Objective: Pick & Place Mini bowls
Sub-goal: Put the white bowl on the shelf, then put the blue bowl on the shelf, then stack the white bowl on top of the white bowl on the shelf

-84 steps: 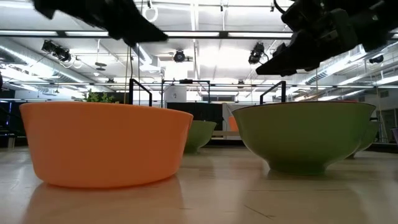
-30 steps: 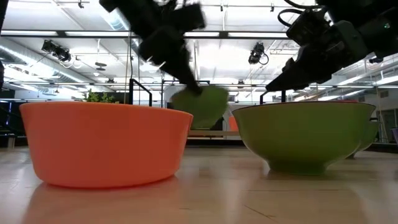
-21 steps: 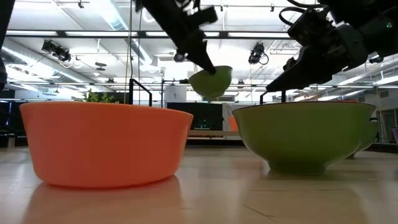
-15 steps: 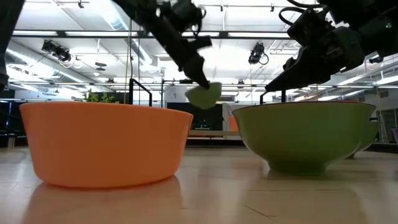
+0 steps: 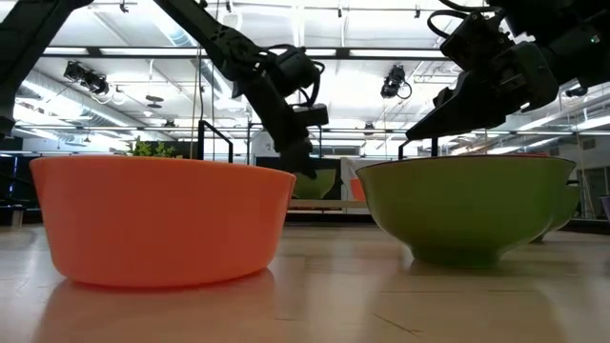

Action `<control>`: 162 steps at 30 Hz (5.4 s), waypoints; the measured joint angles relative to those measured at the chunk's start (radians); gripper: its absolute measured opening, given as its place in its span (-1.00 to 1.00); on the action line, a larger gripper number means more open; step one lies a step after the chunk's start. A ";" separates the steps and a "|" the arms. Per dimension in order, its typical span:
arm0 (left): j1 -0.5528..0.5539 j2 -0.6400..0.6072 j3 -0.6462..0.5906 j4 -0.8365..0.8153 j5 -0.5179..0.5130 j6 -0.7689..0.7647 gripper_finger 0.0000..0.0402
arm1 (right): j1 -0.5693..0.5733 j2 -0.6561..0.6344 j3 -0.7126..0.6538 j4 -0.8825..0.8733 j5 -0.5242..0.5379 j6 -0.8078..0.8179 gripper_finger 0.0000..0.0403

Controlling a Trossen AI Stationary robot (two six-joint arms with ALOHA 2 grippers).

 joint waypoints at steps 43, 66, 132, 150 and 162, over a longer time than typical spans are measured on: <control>-0.546 -0.423 0.035 -0.635 0.007 -0.439 -0.22 | 0.002 0.000 0.000 -0.068 -0.001 0.046 -0.54; -1.013 -0.420 -0.268 -0.523 0.063 -0.938 -0.22 | 0.002 0.000 0.000 -0.002 0.000 0.025 -0.54; -0.108 -0.236 -0.074 -0.460 -0.036 -0.498 -0.98 | 0.014 0.077 0.000 0.016 -0.001 0.098 -0.54; 0.063 -0.143 -0.074 -0.380 -0.068 -0.444 -0.96 | 0.014 0.077 0.000 0.008 0.000 0.099 -0.54; 0.071 -0.142 -0.074 -0.299 -0.065 -0.401 -0.69 | 0.014 0.077 0.000 0.007 0.000 0.101 -0.54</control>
